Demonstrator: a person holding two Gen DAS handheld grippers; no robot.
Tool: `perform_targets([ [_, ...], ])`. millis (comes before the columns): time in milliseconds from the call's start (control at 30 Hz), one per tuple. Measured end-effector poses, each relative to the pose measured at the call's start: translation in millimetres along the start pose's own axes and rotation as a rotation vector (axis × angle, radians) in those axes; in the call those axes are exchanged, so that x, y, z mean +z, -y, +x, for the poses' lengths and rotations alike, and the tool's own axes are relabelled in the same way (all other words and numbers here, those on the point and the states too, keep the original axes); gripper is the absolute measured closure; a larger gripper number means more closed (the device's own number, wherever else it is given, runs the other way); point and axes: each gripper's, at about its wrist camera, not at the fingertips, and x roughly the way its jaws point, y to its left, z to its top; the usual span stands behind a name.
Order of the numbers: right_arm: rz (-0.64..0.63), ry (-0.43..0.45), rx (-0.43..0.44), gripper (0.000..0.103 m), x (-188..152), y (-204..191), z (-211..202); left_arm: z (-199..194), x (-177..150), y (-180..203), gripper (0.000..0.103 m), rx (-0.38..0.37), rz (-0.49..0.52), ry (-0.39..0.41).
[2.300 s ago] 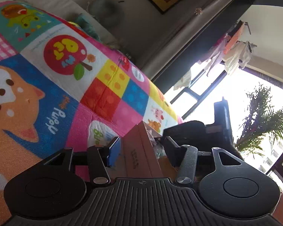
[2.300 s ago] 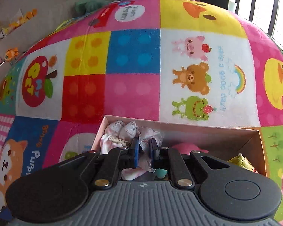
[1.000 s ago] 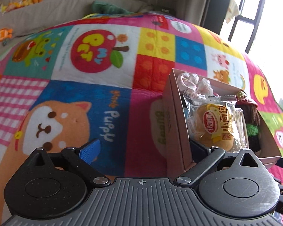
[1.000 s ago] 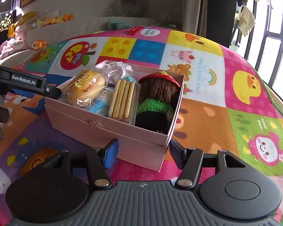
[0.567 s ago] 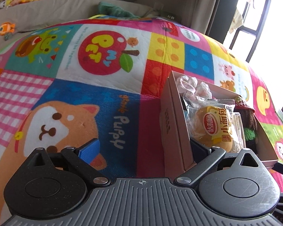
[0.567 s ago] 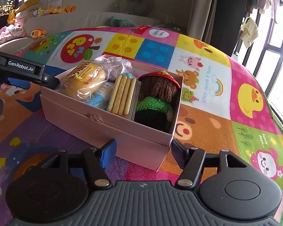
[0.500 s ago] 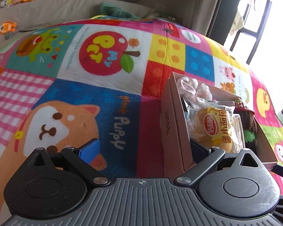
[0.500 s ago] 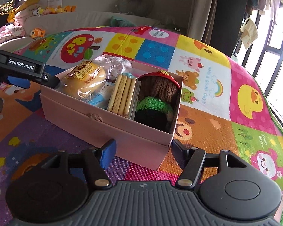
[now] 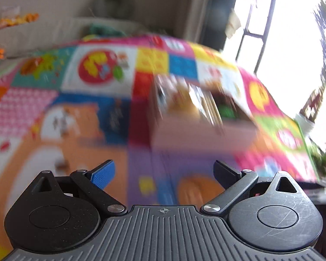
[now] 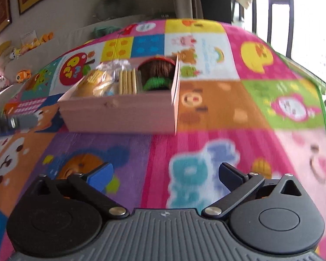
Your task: Organize objects
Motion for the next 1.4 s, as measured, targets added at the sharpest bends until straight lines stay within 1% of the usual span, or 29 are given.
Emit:
perform_targets([
  [100,-0.012,-0.016,-0.01,0.0,-22.2,-4.9,-8.1,-6.3,-28.9,11.1,0.003,0.027,0.043,-0.028],
  [167,-0.035,-0.018,-0.031,0.0,-31.6,-9.5,-8.4,-3.6,-39.2,13.6,0.003,0.065,0.04,-0.038],
  [267,-0.051,-0.017,-0.072,0.0,-31.7,-14.1,-8.4,6.1,-45.0,13.9,0.003,0.119,0.039,-0.033],
  [333,-0.064,-0.036,-0.088,0.0,-31.1,-14.7,-3.9,10.0,-43.5,15.7,0.003,0.133,0.048,-0.038],
  [400,-0.072,-0.036,-0.092,0.0,-30.4,-14.9,-1.9,13.1,-45.1,17.6,0.003,0.156,0.066,-0.048],
  [467,-0.079,-0.028,-0.089,0.0,-28.5,-15.3,1.6,18.9,-44.0,24.3,0.002,0.196,0.099,-0.06],
  [633,-0.087,0.028,-0.079,0.0,-23.8,-12.3,14.0,33.2,-35.9,27.5,0.001,0.214,0.081,-0.059],
  [800,-0.078,0.031,-0.074,0.0,-16.3,-7.8,21.3,40.5,-31.8,31.0,0.001,0.215,0.092,-0.062],
  [1100,-0.08,0.03,-0.071,0.0,-9.9,-5.5,30.2,40.7,-31.9,30.6,0.001,0.215,0.091,-0.062],
  [1400,-0.079,0.031,-0.071,0.0,-10.4,-5.4,29.4,42.4,-30.6,30.2,0.001,0.215,0.092,-0.063],
])
